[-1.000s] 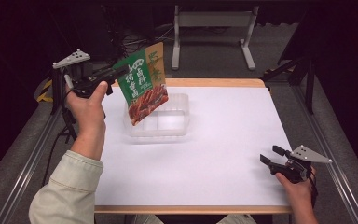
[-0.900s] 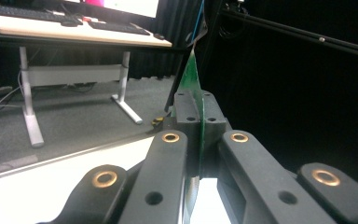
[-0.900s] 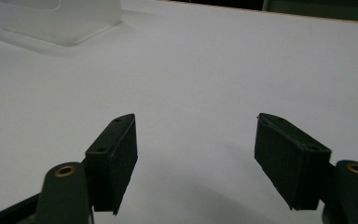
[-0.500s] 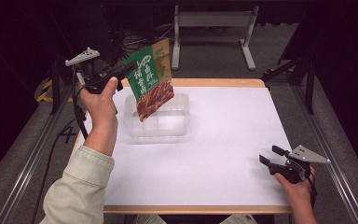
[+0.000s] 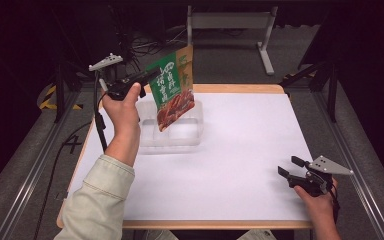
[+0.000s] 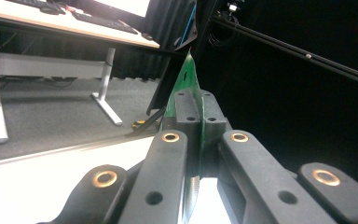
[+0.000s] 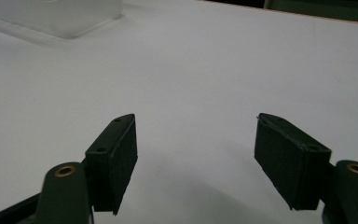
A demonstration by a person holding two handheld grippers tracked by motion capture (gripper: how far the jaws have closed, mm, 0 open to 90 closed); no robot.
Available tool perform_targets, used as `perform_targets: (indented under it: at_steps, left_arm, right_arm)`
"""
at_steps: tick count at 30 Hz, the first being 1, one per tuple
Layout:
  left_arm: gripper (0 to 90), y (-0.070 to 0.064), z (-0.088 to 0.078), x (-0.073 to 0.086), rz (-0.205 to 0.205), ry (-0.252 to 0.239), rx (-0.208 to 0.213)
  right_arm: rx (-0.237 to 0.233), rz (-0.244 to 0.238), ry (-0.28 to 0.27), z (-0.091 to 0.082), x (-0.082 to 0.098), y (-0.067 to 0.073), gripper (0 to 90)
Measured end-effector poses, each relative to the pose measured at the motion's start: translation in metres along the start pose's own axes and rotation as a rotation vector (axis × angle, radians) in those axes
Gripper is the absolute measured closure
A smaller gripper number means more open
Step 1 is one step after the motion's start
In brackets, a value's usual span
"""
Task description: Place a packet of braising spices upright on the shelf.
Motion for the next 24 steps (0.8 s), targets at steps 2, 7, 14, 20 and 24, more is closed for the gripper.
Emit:
perform_targets:
  at_steps: [2,7,14,20,24]
  left_arm:
    - [89.9,0.000,0.005,0.003,-0.005,0.001,0.000]
    - [89.9,-0.001,0.015,0.009,0.001,0.010,0.011]
    - [89.9,0.000,0.025,0.020,-0.002,0.015,0.036]
    - [89.8,0.001,0.033,0.029,0.002,0.031,0.037]
    - [89.8,0.002,0.036,0.033,-0.002,0.032,0.045]
  right_arm:
    - [0.000,-0.003,0.001,0.000,0.000,0.000,30.0]
    - [-0.001,-0.002,0.001,0.000,0.000,0.000,30.0]
    - [-0.003,-0.006,0.001,0.000,0.000,0.001,30.0]
    - [0.000,-0.013,0.000,-0.001,0.000,0.002,29.8]
    - [0.000,-0.020,-0.002,-0.001,0.000,0.002,29.8]
Point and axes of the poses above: each handheld gripper's, and its own axes: z roughly forward along the jaws, x roughly out of its underside, y roughly to its left, the point moved 9 cm from there along z, roughly forward along the jaws, and after that the axes turned 3 degrees about -z, right-handed, at the moved point
